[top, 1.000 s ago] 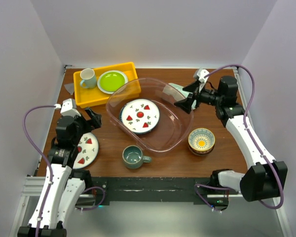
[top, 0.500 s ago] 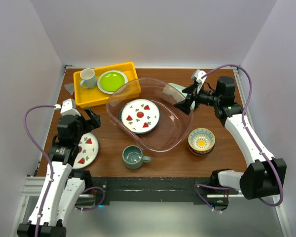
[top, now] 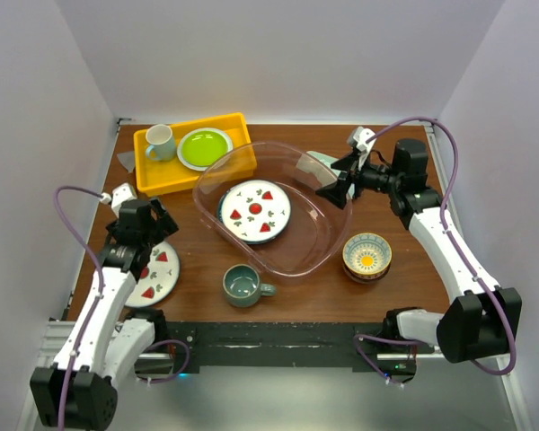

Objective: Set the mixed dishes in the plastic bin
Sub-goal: Pick up the plate at the center of the board.

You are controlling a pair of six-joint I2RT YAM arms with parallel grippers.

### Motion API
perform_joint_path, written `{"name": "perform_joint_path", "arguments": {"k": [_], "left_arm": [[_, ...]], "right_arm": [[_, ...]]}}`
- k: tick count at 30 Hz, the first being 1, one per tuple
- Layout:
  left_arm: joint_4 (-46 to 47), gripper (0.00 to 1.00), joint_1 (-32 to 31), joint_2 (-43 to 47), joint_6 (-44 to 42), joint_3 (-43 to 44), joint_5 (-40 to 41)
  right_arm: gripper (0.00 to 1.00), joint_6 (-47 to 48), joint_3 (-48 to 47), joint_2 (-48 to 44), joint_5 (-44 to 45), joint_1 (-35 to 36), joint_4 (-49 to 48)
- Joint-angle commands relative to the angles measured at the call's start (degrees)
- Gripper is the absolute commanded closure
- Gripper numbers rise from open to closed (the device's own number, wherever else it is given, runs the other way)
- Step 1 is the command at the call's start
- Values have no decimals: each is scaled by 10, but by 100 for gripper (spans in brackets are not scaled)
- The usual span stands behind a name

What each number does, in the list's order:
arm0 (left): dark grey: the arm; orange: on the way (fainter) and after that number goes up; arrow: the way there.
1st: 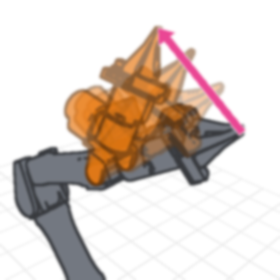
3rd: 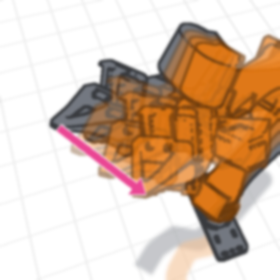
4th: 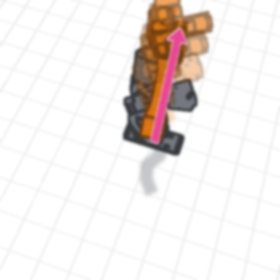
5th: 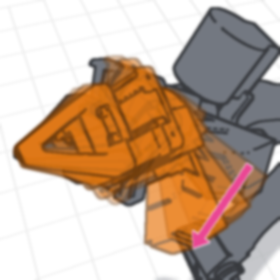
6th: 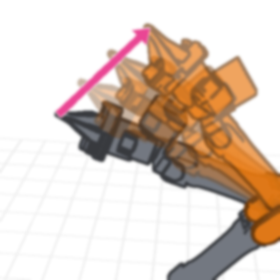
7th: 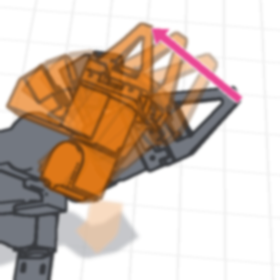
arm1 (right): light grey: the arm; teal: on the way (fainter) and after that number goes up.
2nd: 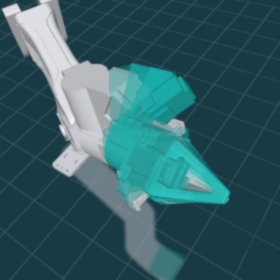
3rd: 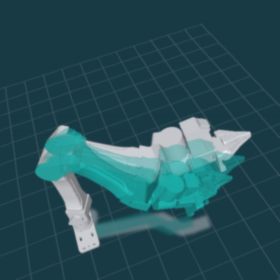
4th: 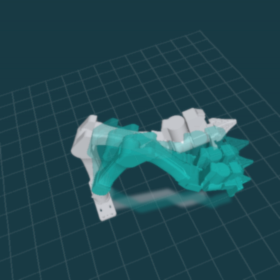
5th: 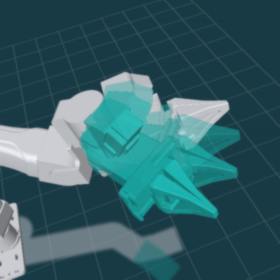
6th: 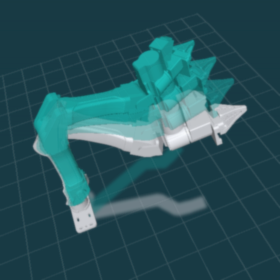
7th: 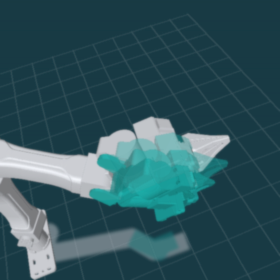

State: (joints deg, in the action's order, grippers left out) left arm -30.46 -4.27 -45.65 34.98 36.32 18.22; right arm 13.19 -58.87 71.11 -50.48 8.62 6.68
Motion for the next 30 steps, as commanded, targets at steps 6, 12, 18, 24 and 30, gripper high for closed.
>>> {"name": "perform_joint_path", "arguments": {"k": [6,12,18,24,30], "left_arm": [[-29,7,-2,-179,54,67,15],[-84,9,-4,-312,104,111,36],[-131,21,-16,-441,143,168,72],[-143,40,-21,-464,169,169,83],[-168,53,-23,-494,175,188,89]], "right_arm": [[2,14,-21,-5,0,3,3],[2,15,-23,-5,3,4,4],[2,16,-25,-8,3,5,7],[2,18,-25,-11,4,5,10],[2,19,-27,-14,6,5,10]]}}
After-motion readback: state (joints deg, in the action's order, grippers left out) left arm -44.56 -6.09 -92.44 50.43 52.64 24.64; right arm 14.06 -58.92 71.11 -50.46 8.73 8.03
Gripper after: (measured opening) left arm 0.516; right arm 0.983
